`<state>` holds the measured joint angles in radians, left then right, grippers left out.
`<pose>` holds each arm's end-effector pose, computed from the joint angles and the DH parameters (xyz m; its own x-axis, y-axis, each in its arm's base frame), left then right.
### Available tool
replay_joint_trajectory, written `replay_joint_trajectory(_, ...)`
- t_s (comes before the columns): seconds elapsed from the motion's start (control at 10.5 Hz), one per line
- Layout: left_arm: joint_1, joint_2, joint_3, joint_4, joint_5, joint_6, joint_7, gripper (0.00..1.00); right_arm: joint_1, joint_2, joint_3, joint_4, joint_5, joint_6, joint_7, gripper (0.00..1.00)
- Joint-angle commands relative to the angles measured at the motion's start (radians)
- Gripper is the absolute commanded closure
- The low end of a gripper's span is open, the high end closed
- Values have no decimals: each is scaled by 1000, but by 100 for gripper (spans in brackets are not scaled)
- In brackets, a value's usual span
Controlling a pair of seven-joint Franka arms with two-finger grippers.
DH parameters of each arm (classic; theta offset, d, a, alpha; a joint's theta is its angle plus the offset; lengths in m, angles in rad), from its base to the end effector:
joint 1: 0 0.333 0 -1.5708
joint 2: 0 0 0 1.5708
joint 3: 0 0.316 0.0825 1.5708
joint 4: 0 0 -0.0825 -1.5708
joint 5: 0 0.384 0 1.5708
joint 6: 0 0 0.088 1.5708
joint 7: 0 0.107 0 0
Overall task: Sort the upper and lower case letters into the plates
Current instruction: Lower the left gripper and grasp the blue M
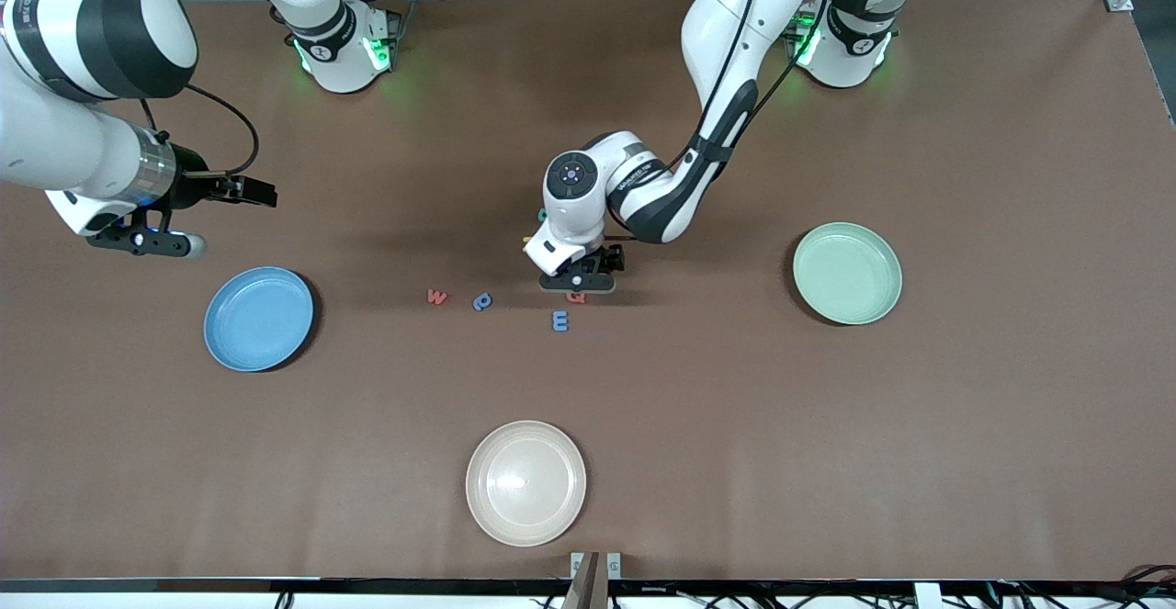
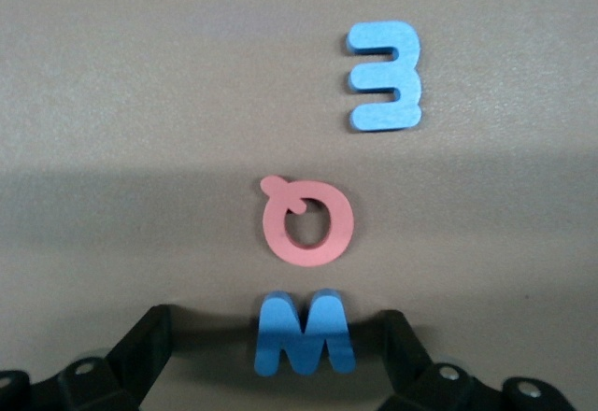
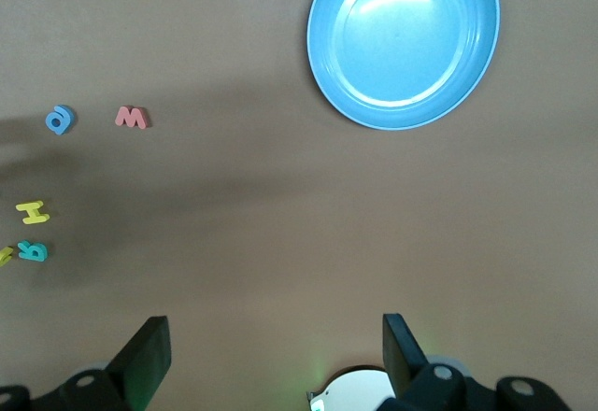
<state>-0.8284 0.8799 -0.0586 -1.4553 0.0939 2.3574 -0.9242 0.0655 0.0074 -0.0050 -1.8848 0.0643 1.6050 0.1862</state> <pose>0.4622 -0.5533 0.1603 0.9995 -0.0067 0.0325 -0.0068 -1.0000 0.0053 0.5280 0.0387 0.4780 0.9483 -0.1298 -0.2897 -0.1379 -0.9904 -0.0074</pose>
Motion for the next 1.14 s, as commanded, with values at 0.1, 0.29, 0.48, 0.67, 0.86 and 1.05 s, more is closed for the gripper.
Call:
replay_joint_trajectory(0.1, -11, 21, 3, 27, 18, 8, -45, 12, -12, -18, 3, -22, 23, 1, -13, 0)
replay_joint_trajectory(0.29, -9, 21, 3, 30, 17, 8, -42, 31, -12, -18, 3, -22, 23, 3, -13, 0)
replay_joint_trajectory(0.48, -9, 21, 3, 30, 17, 8, -42, 41, -10, -18, 3, -22, 23, 3, -13, 0)
replay_joint_trajectory(0.67, -9, 21, 3, 30, -3, 6, -51, 43, -10, -18, 3, -22, 23, 1, -11, 0)
replay_joint_trajectory(0.86, -9, 21, 2, 30, -17, 6, -79, 50, -3, -18, 5, -22, 25, 1, -10, 0)
replay_joint_trajectory(1.05, -9, 19, 2, 30, -23, 6, -81, 54, 5, -20, 7, -22, 23, 1, 4, 0)
